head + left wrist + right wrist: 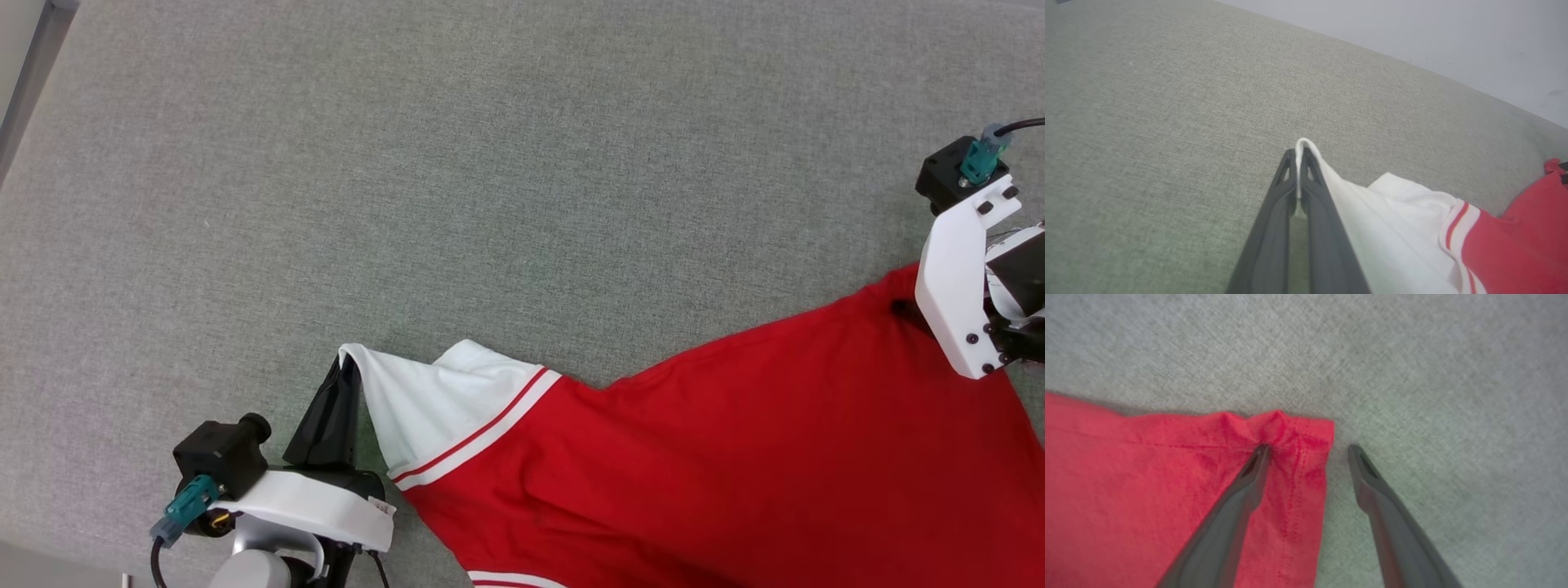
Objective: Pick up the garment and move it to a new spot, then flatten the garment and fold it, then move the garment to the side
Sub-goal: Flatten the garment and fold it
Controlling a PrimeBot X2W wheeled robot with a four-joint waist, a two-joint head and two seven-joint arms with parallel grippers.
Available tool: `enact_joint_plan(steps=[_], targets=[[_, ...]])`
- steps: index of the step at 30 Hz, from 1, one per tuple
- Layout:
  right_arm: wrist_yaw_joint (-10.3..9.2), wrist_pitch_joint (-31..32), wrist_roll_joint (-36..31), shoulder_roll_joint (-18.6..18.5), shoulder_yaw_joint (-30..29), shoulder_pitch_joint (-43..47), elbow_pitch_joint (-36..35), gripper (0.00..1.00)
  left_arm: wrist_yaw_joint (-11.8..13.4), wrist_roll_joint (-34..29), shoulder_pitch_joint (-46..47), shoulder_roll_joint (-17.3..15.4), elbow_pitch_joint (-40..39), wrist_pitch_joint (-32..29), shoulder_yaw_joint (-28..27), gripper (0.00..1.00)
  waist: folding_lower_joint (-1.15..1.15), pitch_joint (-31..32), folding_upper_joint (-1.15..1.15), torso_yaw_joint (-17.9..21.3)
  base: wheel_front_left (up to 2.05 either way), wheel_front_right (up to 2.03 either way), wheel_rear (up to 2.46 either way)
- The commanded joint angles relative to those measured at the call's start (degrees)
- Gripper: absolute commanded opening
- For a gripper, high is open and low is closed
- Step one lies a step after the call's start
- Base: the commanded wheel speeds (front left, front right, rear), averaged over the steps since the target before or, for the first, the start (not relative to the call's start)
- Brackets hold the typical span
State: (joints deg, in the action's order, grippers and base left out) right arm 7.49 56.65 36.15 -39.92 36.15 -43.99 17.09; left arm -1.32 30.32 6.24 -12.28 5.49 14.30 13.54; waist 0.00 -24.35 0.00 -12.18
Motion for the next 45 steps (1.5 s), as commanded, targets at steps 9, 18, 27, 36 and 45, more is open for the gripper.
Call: enact_joint_plan(steps=[9, 18, 27, 36, 45], targets=[[-0.03, -6.0, 3.1, 0.8, 5.9, 0.3, 4.7, 0.0, 0.0, -0.1, -0.2, -0.5, 1.2, 0.5, -0.5, 0.0, 0.0, 2.1, 0.0, 1.4, 0.0, 0.0, 0.0], [-0.04, -20.0, 5.9, 1.4, 5.9, -1.4, 3.9, 0.0, 0.8, -0.3, -2.5, -2.5, 0.6, 0.1, -1.5, 0.0, 0.0, 8.9, 0.0, 4.5, 0.0, 0.0, 0.0], [-0.04, -31.2, 7.4, -0.4, 3.3, 1.6, -0.1, 0.0, 1.8, -0.8, -1.7, -5.4, -4.2, -1.8, -2.6, 0.0, 0.0, 14.5, 0.0, 7.3, 0.0, 0.0, 0.0], [-0.04, -37.3, 5.5, 1.0, -4.6, 3.8, -4.4, 0.0, 1.4, -0.7, 5.1, -8.5, -10.6, -5.1, -4.1, 0.0, 0.0, 17.4, 0.0, 9.1, 0.0, 0.0, 0.0], [-0.04, -38.1, 1.2, 4.6, -15.7, 4.2, -11.3, 0.0, 0.9, -2.2, 18.3, -11.9, -17.3, -10.3, -4.4, 0.0, 0.0, 17.3, 0.0, 10.5, 0.0, 0.0, 0.0]])
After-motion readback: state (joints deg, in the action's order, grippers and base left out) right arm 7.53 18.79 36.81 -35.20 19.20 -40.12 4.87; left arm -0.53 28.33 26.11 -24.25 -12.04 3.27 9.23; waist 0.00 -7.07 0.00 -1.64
